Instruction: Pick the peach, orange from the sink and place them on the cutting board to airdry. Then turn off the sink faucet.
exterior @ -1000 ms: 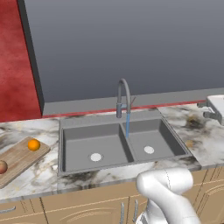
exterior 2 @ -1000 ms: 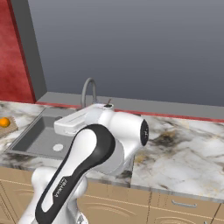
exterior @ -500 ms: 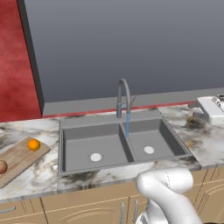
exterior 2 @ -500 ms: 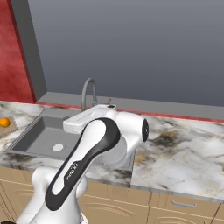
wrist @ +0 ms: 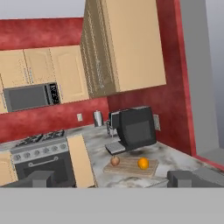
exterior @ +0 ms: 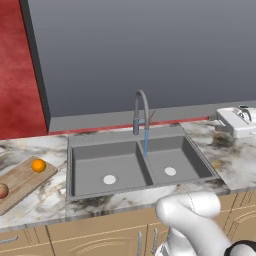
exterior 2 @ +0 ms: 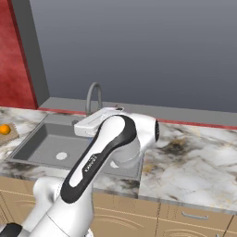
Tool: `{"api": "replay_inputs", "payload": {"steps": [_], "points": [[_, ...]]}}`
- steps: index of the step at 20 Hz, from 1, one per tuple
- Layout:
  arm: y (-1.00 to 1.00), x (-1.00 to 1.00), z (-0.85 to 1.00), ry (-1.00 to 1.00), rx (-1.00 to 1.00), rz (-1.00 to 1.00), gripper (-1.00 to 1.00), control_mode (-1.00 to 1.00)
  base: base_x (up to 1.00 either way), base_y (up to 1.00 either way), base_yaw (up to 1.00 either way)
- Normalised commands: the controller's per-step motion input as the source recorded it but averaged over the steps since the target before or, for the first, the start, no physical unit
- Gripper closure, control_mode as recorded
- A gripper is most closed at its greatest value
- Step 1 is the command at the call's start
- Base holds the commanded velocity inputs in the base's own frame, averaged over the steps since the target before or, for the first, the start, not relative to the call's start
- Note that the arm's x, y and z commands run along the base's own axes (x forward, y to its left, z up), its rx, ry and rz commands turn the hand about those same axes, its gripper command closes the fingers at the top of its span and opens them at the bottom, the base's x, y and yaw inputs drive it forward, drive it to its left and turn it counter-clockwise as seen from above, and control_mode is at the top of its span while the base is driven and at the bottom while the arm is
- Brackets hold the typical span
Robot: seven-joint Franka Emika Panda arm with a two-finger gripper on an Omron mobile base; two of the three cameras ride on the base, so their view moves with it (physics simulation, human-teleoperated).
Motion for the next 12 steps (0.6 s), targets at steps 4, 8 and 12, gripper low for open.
{"api": "replay_inputs", "payload": {"steps": [4,8,12], "points": [[0.0,0.15,-0.19,0.0,0.0,0.11,-1.0,-1.0,0.0,0.0,0.0],[0.0,0.0,-0.04,-0.05,0.0,0.0,-1.0,-1.0,0.0,0.0,0.0],[0.0,0.03,0.0,-0.01,0.0,-0.14,-1.0,-1.0,0.0,0.0,0.0]]}}
